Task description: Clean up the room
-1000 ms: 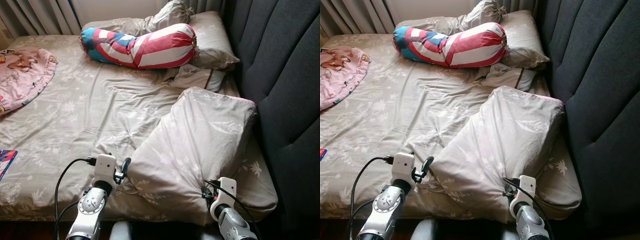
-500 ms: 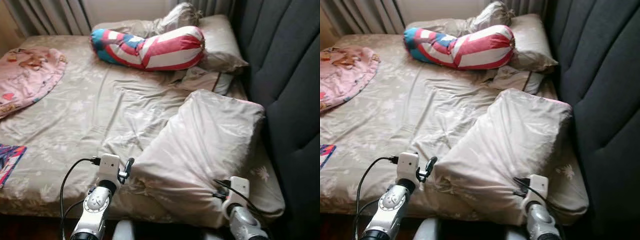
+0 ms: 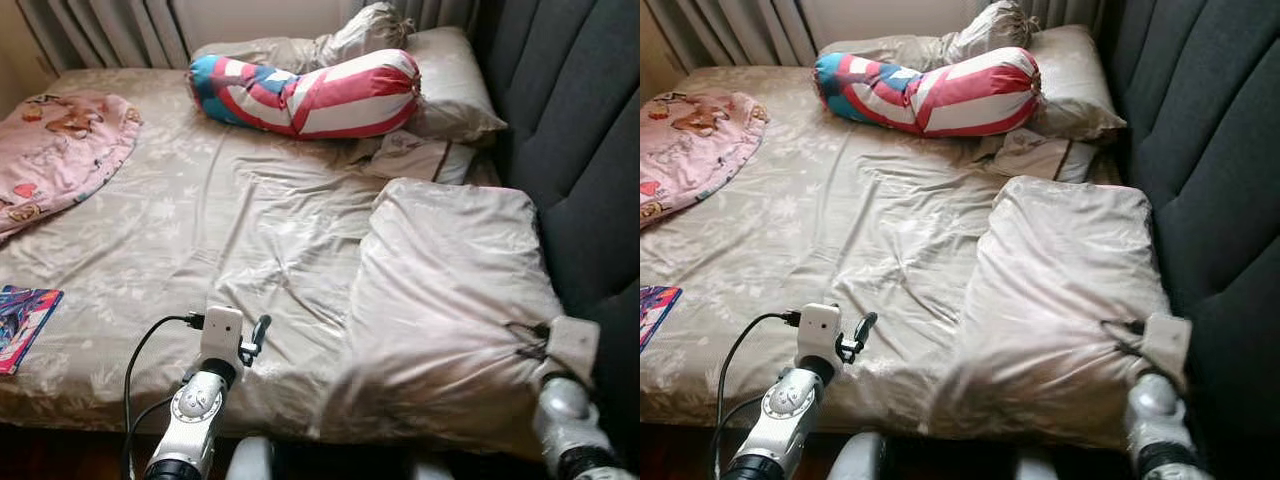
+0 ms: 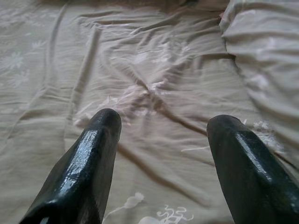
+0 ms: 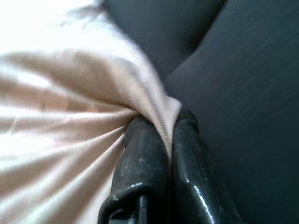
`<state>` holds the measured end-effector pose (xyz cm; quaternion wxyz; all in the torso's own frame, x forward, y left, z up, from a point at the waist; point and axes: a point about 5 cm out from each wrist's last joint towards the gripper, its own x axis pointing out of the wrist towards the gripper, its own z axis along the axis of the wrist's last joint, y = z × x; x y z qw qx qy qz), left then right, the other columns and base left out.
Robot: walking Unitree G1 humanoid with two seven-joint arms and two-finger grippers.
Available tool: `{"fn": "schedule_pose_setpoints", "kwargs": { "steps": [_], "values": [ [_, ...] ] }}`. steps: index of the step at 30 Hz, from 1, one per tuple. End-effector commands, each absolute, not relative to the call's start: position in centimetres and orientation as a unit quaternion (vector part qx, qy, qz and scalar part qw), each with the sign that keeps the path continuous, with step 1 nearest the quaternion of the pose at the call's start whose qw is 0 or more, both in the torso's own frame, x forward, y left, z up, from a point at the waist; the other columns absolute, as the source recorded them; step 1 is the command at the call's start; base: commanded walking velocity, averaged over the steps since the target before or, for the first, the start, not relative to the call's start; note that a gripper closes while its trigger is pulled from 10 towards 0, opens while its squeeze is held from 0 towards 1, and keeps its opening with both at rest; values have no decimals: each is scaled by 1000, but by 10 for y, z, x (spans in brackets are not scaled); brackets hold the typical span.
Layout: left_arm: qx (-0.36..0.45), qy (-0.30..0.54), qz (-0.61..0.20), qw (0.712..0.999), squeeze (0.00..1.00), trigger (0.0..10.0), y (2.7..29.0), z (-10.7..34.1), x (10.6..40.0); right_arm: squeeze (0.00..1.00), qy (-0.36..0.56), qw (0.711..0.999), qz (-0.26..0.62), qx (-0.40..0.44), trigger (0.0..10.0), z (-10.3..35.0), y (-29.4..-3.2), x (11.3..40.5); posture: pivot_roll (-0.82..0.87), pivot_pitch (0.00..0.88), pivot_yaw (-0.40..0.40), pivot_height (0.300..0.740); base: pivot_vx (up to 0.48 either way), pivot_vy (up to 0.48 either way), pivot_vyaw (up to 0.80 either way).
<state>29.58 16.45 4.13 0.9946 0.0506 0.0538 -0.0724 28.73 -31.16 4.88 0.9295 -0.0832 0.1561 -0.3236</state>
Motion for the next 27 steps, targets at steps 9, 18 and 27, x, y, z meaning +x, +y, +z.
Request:
{"fn": "schedule_pose_setpoints", "kwargs": {
  "steps": [9, 18, 27],
  "values": [
    [49, 60, -69, 995, 0, 10000, 166, 37, 294, 0, 104, 915, -379, -91, 10000, 76, -334, 290, -36, 83, 12, 650, 0, 0, 0],
    [51, 63, -72, 994, 0, 10000, 165, 36, 295, 1000, 105, 934, -338, -44, 10000, 63, -308, 296, -31, 77, 16, 650, 0, 0, 0],
    [51, 63, -72, 994, 0, 10000, 165, 35, 295, 929, 114, 945, -305, -20, 10000, 58, -295, 301, -32, 78, 13, 650, 0, 0, 0]
  ]
}}
